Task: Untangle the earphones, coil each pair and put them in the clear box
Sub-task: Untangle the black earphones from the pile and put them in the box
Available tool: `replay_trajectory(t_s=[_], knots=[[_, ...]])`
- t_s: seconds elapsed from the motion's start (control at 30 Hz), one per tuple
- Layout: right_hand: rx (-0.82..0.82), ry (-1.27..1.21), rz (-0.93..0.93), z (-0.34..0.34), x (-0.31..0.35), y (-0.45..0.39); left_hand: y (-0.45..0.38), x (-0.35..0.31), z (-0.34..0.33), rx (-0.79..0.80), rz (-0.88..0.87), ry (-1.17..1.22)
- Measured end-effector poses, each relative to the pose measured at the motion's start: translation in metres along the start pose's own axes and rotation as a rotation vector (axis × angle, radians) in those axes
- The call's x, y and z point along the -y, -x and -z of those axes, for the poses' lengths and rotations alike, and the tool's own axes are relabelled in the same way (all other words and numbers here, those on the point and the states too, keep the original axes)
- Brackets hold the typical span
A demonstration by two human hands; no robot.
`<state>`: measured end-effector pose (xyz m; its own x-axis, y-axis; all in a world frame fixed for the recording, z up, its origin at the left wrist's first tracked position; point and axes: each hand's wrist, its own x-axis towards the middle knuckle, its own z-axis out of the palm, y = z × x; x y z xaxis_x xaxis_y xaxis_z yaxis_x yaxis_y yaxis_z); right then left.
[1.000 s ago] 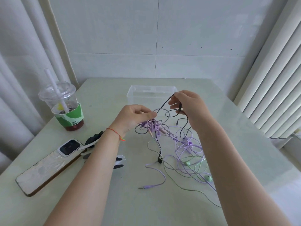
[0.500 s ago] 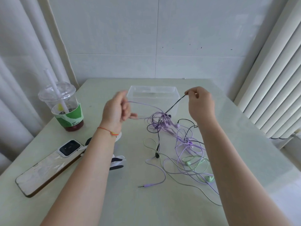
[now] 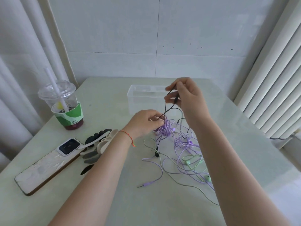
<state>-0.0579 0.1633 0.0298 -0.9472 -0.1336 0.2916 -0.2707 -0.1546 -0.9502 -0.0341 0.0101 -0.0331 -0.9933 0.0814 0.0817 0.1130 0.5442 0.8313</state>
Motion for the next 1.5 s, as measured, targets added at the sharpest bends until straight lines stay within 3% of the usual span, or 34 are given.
replay_trajectory(t_s=[0.13, 0.3, 0.5, 0.6, 0.67, 0.73, 0.8, 0.9, 1.07, 1.13, 1.23, 1.3, 1.33, 1.43, 1.5], knots=[[-0.132, -0.044, 0.064, 0.006, 0.001, -0.002, 0.001, 0.004, 0.011, -0.029, 0.105, -0.083], [-0.183, 0.176, 0.031, 0.014, 0.001, -0.003, 0.004, 0.008, 0.021, 0.007, 0.139, -0.151], [-0.012, 0.354, 0.066, 0.012, 0.001, -0.001, 0.002, -0.004, 0.017, -0.167, -0.018, -0.057], [0.109, 0.316, 0.068, 0.003, 0.001, 0.004, 0.002, -0.016, 0.011, -0.053, -0.098, 0.223], [0.157, 0.323, 0.077, 0.001, 0.000, 0.006, 0.004, -0.020, 0.005, -0.005, -0.100, 0.237], [0.197, 0.413, 0.071, 0.005, 0.000, 0.005, 0.003, -0.020, 0.002, -0.118, -0.072, 0.227], [0.205, 0.602, 0.081, 0.011, -0.003, 0.002, 0.002, -0.020, 0.006, -0.278, -0.014, 0.420], [0.122, 0.958, 0.109, 0.022, -0.013, -0.005, 0.000, -0.020, 0.022, -0.435, 0.032, 0.736], [-0.230, 1.066, -0.037, 0.039, -0.022, -0.014, -0.003, -0.002, 0.035, -0.482, 0.184, 0.580], [-0.296, 0.957, -0.193, 0.043, -0.013, -0.014, -0.005, 0.004, 0.032, -0.398, 0.241, 0.473], [-0.157, 0.351, -0.458, 0.046, -0.001, -0.012, -0.007, 0.009, 0.027, -0.336, 0.274, 0.371], [-0.157, -0.005, -0.441, 0.044, -0.001, -0.010, -0.006, 0.009, 0.025, -0.308, 0.275, 0.328], [-0.204, -0.020, -0.377, 0.042, -0.004, -0.012, -0.006, 0.009, 0.024, -0.292, 0.274, 0.314], [-0.369, 0.500, -0.117, 0.043, -0.011, -0.014, -0.004, 0.007, 0.024, -0.296, 0.271, 0.265], [-0.339, 0.816, -0.083, 0.050, -0.012, -0.013, -0.004, 0.004, 0.024, -0.311, 0.260, 0.247]])
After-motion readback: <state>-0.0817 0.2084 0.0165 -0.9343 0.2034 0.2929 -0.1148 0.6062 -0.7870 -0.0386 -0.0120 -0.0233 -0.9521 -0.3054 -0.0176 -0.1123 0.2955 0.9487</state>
